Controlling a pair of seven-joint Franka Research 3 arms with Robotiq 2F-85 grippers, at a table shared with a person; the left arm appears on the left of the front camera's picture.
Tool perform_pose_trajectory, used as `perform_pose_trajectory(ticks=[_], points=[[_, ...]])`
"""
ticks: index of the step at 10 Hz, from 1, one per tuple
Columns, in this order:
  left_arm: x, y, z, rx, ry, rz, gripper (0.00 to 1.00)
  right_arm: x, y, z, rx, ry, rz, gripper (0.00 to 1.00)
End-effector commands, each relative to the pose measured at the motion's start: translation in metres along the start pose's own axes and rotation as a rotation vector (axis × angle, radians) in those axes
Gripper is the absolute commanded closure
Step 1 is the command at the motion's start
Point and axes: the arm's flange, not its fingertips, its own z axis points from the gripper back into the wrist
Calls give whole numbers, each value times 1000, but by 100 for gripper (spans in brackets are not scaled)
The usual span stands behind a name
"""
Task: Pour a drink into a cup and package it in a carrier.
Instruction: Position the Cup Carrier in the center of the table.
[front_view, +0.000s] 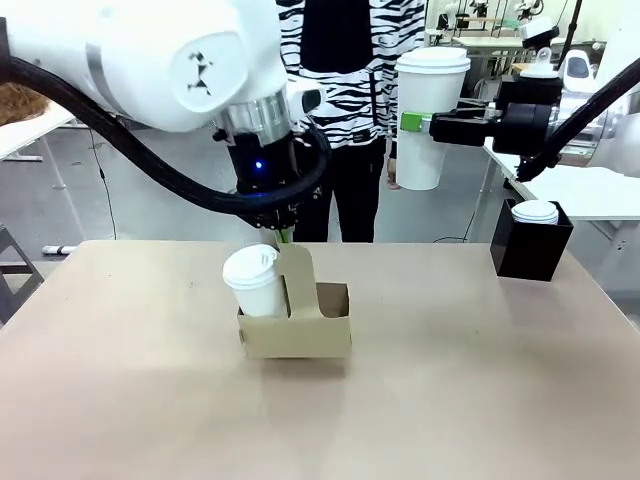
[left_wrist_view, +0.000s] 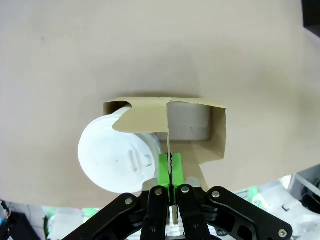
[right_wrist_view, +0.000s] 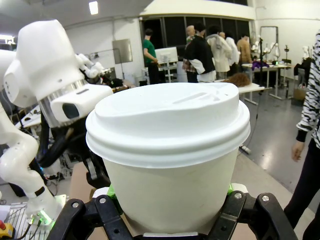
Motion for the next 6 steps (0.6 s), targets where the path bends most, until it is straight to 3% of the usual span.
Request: perform_pose_trajectory(ticks=[1, 6], points=[[0, -10, -10, 48, -23, 38, 98, 3, -1, -3, 8, -8, 3, 20], [-1, -35, -42, 122, -22, 46, 98, 3, -1, -3, 8, -8, 3, 20]])
